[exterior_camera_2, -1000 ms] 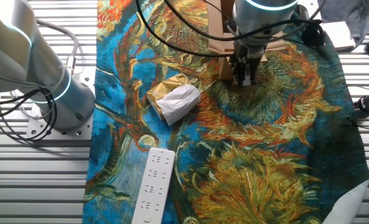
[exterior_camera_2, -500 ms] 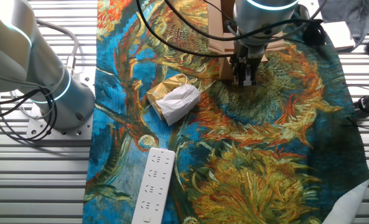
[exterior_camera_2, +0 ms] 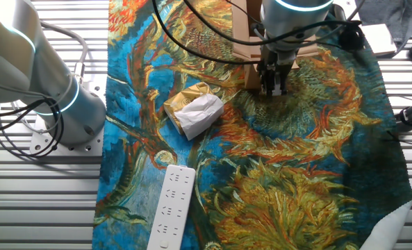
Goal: Cover the box
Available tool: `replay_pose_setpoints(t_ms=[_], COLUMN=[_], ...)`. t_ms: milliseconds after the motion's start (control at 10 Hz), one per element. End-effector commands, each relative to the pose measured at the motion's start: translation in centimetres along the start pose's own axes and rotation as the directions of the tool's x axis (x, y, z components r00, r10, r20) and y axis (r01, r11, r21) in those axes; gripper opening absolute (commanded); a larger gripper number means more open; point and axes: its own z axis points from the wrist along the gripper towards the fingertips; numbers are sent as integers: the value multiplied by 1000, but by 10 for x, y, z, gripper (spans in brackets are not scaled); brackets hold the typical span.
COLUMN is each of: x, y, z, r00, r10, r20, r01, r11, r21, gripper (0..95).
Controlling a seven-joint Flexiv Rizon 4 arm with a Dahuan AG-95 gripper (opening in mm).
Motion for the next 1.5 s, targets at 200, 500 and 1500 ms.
replay_pose_setpoints(t_ms=[200,500,1500], x=[0,4,-42], y=[0,-4,-45], z=[0,0,5], r00=[986,981,974], r10=[-165,-192,-228], r20=[-1,-4,9], r01=[165,192,227], r11=[986,981,964], r21=[1,3,-138], gripper=[0,0,0])
